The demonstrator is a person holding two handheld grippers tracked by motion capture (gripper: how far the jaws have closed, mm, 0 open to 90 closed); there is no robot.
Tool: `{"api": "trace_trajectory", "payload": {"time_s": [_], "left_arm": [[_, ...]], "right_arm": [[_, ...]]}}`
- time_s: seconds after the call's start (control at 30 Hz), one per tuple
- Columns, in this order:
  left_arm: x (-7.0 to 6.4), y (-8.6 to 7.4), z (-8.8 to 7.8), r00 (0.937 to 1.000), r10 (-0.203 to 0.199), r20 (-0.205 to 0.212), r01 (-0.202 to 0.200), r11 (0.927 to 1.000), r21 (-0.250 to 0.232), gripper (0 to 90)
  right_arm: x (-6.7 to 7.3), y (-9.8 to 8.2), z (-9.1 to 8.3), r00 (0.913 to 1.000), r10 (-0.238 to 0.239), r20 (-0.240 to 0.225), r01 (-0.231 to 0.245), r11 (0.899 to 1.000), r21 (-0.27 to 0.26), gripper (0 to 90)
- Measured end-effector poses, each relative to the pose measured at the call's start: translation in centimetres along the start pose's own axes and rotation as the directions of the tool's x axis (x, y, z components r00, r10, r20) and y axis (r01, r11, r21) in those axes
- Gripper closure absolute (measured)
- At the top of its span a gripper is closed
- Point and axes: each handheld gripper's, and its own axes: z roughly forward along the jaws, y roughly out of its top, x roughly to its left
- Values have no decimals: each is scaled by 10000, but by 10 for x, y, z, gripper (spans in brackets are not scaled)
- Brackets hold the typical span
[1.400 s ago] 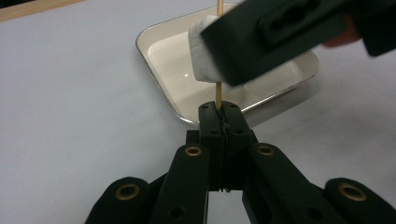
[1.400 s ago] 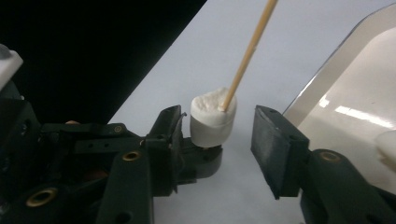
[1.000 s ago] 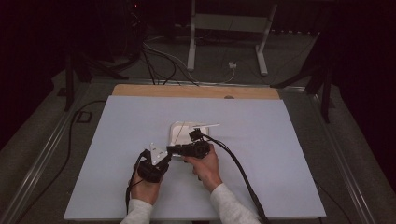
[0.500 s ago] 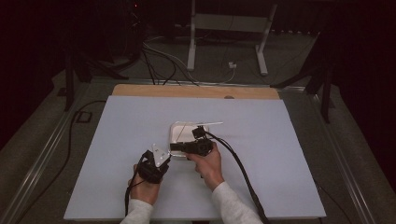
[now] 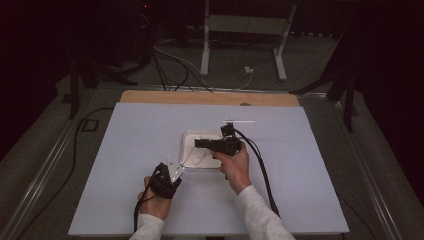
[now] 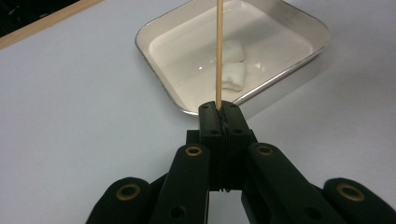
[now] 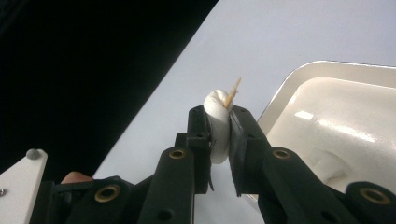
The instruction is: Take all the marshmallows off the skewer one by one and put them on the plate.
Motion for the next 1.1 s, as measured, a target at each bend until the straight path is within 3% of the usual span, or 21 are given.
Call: {"api": "trace_trajectory", "payload": {"time_s": [0.27, 0.3, 0.37, 0.4, 0.5, 0.57, 0.63, 0.67, 0.73, 0.8, 1.1], "left_arm": [[1, -1, -1, 9997, 135, -200, -132, 9998, 168, 900], [1, -2, -1, 9994, 131, -313, -127, 9998, 133, 900], [2, -3, -1, 10000, 22, -45, -22, 10000, 44, 900], [2, -4, -1, 9999, -32, -129, 33, 10000, 66, 900], [5, -5, -2, 9995, -281, -132, 281, 9996, 3, 900], [3, -4, -3, 9997, -217, -128, 217, 9998, -50, 900], [0, -1, -3, 9999, -120, -90, 119, 9998, -128, 900], [-2, 0, -3, 9999, -75, -85, 73, 9998, -178, 900], [-4, 0, -3, 10000, -55, -19, 54, 9998, -172, 900], [-1, -2, -2, 9997, -232, 84, 234, 9996, -151, 900], [1, -2, -3, 9999, -68, -144, 66, 9998, -190, 900]], "right_arm": [[-6, 6, -2, 9985, 500, -237, -511, 9976, -466, 836], [-6, 6, -2, 9987, 473, -200, -482, 9977, -471, 842], [-6, 6, -1, 9989, 427, -172, -436, 9977, -525, 844], [-5, 5, 0, 9992, 372, -131, -378, 9978, -538, 841], [-5, 3, 4, 9981, 400, -471, -413, 9988, -264, 774], [-4, 2, 8, 9965, 421, -719, -435, 9989, -180, 689], [-2, 0, 13, 9973, 269, -687, -268, 9996, 34, 660], [-1, -2, 17, 9974, 227, -681, -214, 9996, 201, 666], [1, -5, 23, 9973, 189, -703, -158, 9989, 440, 763], [1, -6, 24, 9982, 235, -544, -218, 9992, 331, 798], [1, -1, 17, 9985, 376, -387, -379, 9993, -66, 819]]}}
